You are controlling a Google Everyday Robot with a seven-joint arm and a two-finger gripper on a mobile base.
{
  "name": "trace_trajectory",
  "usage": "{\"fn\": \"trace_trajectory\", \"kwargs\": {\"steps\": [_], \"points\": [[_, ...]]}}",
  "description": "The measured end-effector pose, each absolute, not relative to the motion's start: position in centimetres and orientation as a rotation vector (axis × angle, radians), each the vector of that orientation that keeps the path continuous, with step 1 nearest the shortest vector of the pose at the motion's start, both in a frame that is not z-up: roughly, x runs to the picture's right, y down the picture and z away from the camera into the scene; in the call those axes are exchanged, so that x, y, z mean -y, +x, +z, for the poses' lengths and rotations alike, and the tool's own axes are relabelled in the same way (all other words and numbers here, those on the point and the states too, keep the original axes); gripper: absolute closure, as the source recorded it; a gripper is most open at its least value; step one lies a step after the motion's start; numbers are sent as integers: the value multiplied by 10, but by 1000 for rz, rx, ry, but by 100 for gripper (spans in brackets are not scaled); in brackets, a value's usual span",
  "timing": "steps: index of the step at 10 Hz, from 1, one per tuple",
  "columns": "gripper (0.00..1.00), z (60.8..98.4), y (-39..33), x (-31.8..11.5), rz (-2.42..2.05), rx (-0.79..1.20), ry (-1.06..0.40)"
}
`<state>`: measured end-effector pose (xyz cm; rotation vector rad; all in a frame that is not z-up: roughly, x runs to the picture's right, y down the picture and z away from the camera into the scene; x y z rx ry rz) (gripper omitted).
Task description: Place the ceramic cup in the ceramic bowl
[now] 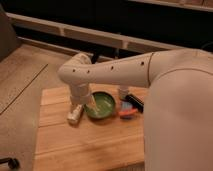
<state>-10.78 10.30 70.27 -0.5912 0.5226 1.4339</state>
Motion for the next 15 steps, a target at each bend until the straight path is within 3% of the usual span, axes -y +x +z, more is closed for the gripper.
{"fn": "trace_trajectory", "kwargs": {"steps": [6, 8, 12, 15], "points": [[35, 703, -108, -103, 1430, -522, -588], [35, 706, -104, -95, 1419, -509, -526], [35, 685, -49, 6, 1459, -387, -232], [35, 650, 1, 66, 1468, -279, -151]]}}
